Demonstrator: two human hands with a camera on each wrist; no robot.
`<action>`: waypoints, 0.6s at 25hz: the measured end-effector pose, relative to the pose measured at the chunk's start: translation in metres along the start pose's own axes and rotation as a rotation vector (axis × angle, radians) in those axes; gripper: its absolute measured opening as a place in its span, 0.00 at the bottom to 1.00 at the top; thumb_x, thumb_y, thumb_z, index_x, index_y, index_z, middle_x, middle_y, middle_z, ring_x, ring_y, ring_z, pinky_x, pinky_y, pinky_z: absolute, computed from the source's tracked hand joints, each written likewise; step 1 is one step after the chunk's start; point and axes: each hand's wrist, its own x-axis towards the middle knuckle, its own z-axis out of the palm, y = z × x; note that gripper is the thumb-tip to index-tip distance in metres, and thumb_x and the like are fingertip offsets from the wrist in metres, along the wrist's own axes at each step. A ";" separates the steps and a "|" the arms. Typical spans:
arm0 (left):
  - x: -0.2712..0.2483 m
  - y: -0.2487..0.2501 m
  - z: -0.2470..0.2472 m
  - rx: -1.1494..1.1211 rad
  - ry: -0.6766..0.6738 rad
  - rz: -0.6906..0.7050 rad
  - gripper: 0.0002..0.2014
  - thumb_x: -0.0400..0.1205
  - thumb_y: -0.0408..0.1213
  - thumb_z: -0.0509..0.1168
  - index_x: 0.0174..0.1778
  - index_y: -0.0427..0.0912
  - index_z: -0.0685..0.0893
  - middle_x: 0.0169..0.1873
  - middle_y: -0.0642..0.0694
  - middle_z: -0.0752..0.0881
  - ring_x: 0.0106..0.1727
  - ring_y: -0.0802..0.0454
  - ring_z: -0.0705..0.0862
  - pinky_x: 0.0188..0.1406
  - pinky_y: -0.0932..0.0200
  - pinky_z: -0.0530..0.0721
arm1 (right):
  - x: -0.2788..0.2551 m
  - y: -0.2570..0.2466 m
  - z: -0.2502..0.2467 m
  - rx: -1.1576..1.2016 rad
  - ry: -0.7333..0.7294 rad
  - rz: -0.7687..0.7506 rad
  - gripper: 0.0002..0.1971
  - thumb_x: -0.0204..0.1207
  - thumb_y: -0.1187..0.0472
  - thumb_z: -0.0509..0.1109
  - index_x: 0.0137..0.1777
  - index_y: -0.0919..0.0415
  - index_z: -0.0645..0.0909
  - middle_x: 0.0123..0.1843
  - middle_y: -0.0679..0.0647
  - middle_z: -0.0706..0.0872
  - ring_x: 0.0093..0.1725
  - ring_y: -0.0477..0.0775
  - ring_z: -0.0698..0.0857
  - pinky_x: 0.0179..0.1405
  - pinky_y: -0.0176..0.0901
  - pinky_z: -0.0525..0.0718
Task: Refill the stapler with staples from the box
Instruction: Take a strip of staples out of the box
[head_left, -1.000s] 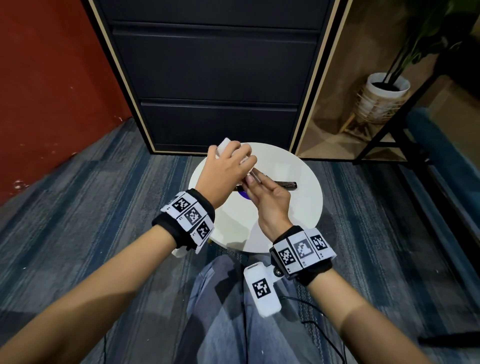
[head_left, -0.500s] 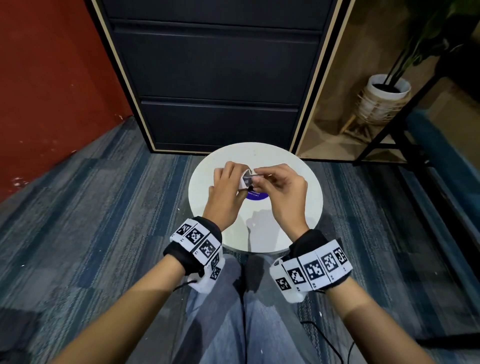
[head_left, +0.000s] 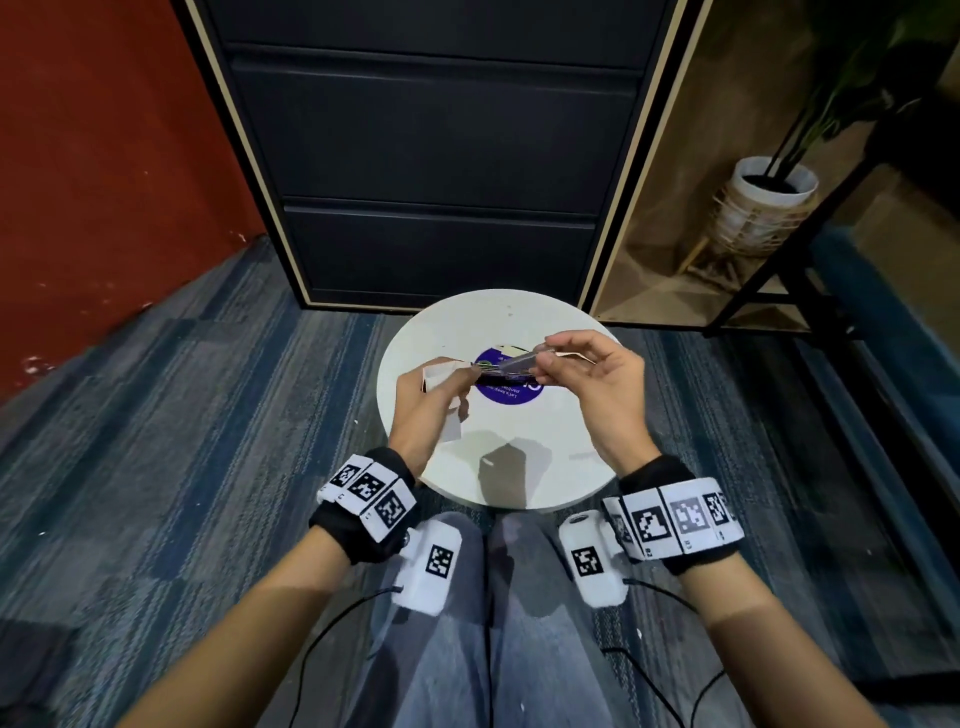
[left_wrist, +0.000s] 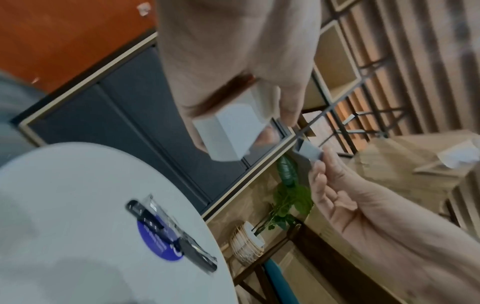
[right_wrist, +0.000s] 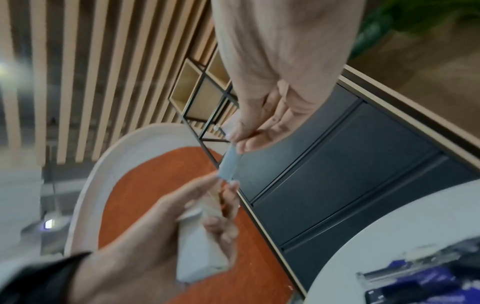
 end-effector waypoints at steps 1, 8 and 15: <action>0.001 0.003 -0.002 0.036 -0.048 0.031 0.08 0.80 0.32 0.68 0.34 0.39 0.86 0.25 0.52 0.85 0.24 0.53 0.75 0.29 0.61 0.75 | 0.002 -0.001 -0.004 -0.055 -0.060 -0.006 0.10 0.68 0.78 0.74 0.42 0.64 0.85 0.33 0.50 0.92 0.32 0.46 0.89 0.36 0.34 0.88; 0.003 0.021 0.005 0.139 -0.335 0.025 0.05 0.79 0.34 0.70 0.46 0.37 0.89 0.35 0.46 0.89 0.27 0.63 0.81 0.29 0.69 0.79 | 0.017 -0.003 -0.009 -0.234 -0.269 -0.028 0.11 0.66 0.75 0.77 0.42 0.59 0.84 0.35 0.45 0.92 0.39 0.45 0.89 0.44 0.35 0.88; 0.002 0.015 0.010 0.012 -0.226 0.003 0.05 0.79 0.34 0.70 0.47 0.38 0.89 0.38 0.41 0.87 0.37 0.50 0.81 0.36 0.65 0.82 | 0.013 0.002 -0.004 -0.320 -0.272 -0.086 0.17 0.65 0.68 0.80 0.54 0.59 0.86 0.52 0.54 0.91 0.48 0.56 0.87 0.51 0.49 0.88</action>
